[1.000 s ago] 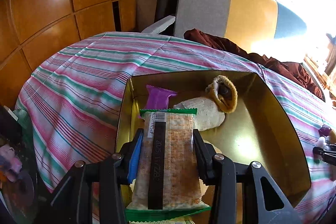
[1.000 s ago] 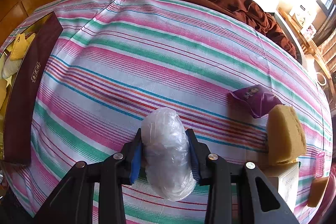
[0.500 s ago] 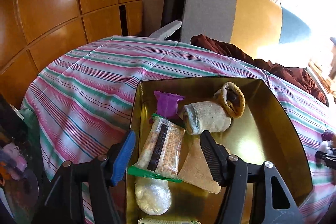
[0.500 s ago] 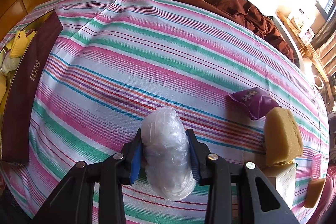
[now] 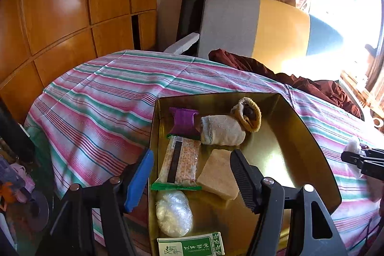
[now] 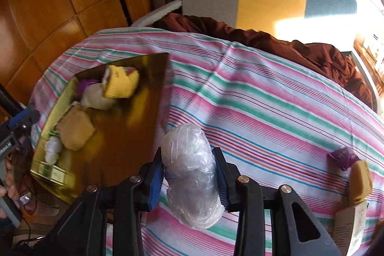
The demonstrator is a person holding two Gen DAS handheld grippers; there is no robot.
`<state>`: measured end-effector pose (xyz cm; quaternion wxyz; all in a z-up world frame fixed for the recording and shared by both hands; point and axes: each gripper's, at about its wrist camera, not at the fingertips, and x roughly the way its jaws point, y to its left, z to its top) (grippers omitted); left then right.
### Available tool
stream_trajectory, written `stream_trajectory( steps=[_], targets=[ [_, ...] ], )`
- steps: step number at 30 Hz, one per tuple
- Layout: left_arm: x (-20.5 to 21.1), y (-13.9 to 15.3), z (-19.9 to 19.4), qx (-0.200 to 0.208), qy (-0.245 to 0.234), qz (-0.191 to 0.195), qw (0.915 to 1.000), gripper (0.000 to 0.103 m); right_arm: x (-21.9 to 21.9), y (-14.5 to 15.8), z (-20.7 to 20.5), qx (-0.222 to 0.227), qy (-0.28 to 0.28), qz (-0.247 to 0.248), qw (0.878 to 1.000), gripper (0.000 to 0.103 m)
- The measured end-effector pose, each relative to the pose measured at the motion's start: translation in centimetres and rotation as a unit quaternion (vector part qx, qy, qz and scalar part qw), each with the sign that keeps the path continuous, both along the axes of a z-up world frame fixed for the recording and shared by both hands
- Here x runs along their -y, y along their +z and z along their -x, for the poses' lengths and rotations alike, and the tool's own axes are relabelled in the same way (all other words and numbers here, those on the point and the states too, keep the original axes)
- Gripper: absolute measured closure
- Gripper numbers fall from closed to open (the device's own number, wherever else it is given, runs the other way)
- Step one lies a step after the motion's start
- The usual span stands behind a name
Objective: Organize objects
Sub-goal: 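Lower the clear plastic bundle into the gold tray and open the right gripper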
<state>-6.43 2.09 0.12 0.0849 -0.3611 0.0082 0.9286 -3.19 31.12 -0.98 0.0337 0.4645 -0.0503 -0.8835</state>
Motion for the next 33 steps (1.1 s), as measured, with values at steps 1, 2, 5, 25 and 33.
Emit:
stream_trajectory(
  steps=[1, 2, 5, 25, 33],
  targets=[
    [0.1, 0.1, -0.2, -0.002, 0.0, 0.0, 1.0, 0.034, 1.2, 0.3, 0.3, -0.003, 0.01, 0.007, 1.0, 0.065],
    [0.1, 0.1, -0.5, -0.004, 0.0, 0.0, 1.0, 0.033, 2.2, 0.5, 0.7, -0.005, 0.018, 0.013, 1.0, 0.065],
    [0.3, 0.0, -1.0, -0.003, -0.002, -0.004, 1.0, 0.032, 5.1, 0.1, 2.0, -0.004, 0.035, 0.025, 0.999, 0.065],
    [1.4, -1.4, -1.9, 0.013, 0.001, -0.007, 0.9999, 0.032, 9.7, -1.4, 6.1, 0.001, 0.023, 0.051, 0.998, 0.029],
    [0.5, -1.4, -2.2, 0.012, -0.009, -0.003, 0.9999, 0.029, 6.8, 0.1, 2.6, -0.033, -0.006, 0.022, 0.999, 0.02]
  ],
)
